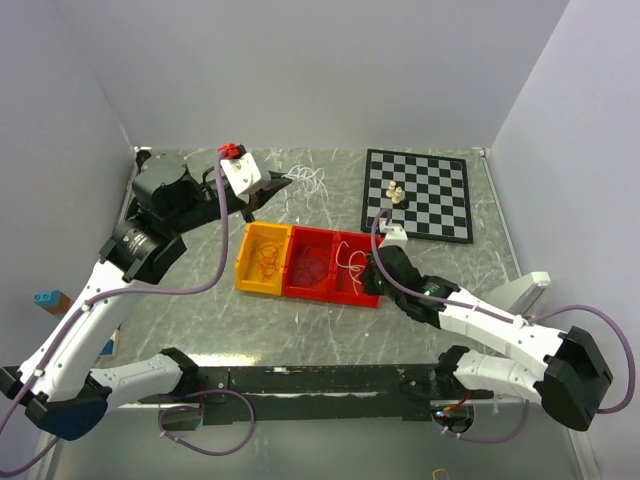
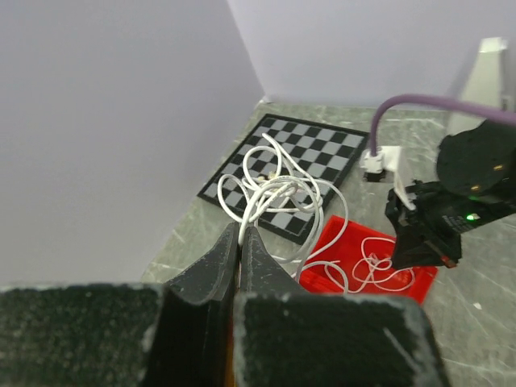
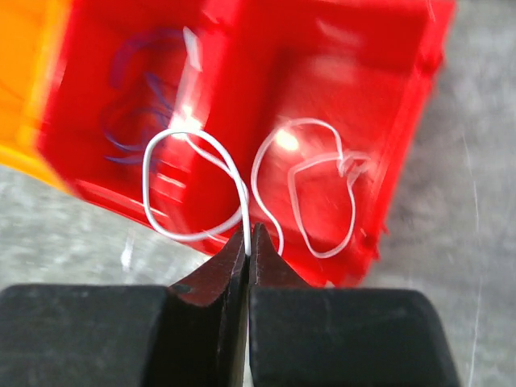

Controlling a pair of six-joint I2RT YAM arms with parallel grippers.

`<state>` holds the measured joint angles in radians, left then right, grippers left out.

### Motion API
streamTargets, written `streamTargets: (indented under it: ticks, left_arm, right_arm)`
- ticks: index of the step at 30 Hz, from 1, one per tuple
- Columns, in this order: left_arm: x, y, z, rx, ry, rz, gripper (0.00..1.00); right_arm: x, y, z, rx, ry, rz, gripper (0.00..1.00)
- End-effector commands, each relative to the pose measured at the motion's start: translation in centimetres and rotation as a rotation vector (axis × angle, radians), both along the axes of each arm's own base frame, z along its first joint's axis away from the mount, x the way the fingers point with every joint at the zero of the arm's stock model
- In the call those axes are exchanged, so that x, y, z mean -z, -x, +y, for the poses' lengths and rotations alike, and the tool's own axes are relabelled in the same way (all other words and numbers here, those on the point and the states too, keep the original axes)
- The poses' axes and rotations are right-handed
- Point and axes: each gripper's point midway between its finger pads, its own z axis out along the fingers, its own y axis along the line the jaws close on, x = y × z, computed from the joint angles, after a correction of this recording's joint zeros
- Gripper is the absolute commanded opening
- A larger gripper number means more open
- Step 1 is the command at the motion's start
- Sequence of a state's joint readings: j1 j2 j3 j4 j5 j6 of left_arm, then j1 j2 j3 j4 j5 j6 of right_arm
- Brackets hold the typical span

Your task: Untangle the cables

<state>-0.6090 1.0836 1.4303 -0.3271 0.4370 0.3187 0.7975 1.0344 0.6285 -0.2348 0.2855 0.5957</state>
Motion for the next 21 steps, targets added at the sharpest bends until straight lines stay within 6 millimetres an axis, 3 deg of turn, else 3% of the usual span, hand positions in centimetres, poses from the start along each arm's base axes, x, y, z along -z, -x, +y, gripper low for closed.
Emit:
streamTargets:
  ticks: [1, 6, 11, 13, 14, 21]
  left_arm:
    - [0.0, 2.1, -0.8, 0.124, -0.006, 0.005, 0.01]
    - [0.3, 2.3, -1.3, 0.158, -0.011, 0.019, 0.01]
    - [0.8, 2.2, -1.5, 0.169, -0.015, 0.027, 0.01]
    - [0.9, 2.3, -1.6, 0.177, -0.014, 0.03, 0.01]
    - [1.0, 2.3, -1.6, 0.178, -0.013, 0.033, 0.01]
    - [1.4, 2.7, -1.8, 0.195, -0.013, 0.046, 0.01]
  right_arm:
    - [2.2, 1.0, -1.2, 0.084, -0.023, 0.076, 0.0]
    - [3.3, 2.1, -2.2, 0.128, -0.019, 0.13, 0.0]
    - [2.9, 2.2, -2.6, 0.158, -0.04, 0.125, 0.02]
    - [2.4, 1.9, -2.2, 0.145, -0.04, 0.116, 0.26]
    - [2.2, 1.6, -2.1, 0.144, -0.031, 0.116, 0.33]
    - [-0.3, -1.7, 0.0, 0.124, -0.007, 0.093, 0.61]
